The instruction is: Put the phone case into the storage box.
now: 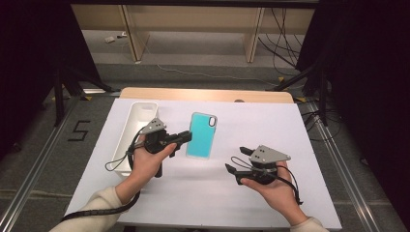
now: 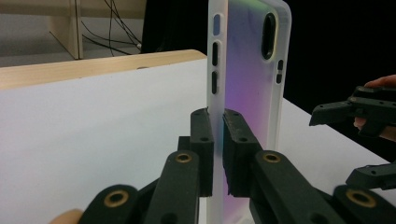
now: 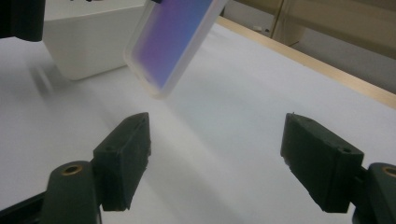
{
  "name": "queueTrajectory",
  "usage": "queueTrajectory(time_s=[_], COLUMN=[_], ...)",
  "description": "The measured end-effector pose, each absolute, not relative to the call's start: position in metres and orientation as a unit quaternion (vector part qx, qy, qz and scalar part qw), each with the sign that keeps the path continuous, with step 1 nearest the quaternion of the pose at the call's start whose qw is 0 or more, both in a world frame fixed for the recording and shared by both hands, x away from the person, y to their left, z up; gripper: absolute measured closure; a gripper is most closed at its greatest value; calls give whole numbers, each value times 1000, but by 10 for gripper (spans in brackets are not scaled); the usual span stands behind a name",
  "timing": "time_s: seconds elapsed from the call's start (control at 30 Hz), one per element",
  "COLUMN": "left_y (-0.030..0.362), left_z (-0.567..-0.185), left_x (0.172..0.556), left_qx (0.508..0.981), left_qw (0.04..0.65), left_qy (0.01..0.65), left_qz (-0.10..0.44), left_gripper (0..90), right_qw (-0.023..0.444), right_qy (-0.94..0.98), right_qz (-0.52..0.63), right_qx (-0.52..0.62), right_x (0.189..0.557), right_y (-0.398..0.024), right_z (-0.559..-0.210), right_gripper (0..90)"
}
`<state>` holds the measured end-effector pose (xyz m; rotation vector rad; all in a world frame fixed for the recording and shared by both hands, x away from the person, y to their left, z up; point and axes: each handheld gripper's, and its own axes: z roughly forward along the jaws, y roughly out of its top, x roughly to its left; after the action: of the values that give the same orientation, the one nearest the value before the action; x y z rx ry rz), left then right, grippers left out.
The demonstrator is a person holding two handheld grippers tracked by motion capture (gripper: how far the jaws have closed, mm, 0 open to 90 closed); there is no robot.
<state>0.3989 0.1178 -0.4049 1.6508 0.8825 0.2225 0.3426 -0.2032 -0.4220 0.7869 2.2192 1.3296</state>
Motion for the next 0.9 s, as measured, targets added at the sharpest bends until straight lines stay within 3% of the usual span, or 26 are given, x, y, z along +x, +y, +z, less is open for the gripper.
queueTrajectory(time_s=[0.9], left_y=[131], left_z=[-394], left_x=[397], left_qx=[712], left_qw=[592], left_qy=[361], left_qz=[114], left_gripper=[837], right_qw=[226], right_qy=[778], right_qz=[497], right_qx=[310], right_x=[336], right_y=[-229], right_z=[-423], right_gripper=[249])
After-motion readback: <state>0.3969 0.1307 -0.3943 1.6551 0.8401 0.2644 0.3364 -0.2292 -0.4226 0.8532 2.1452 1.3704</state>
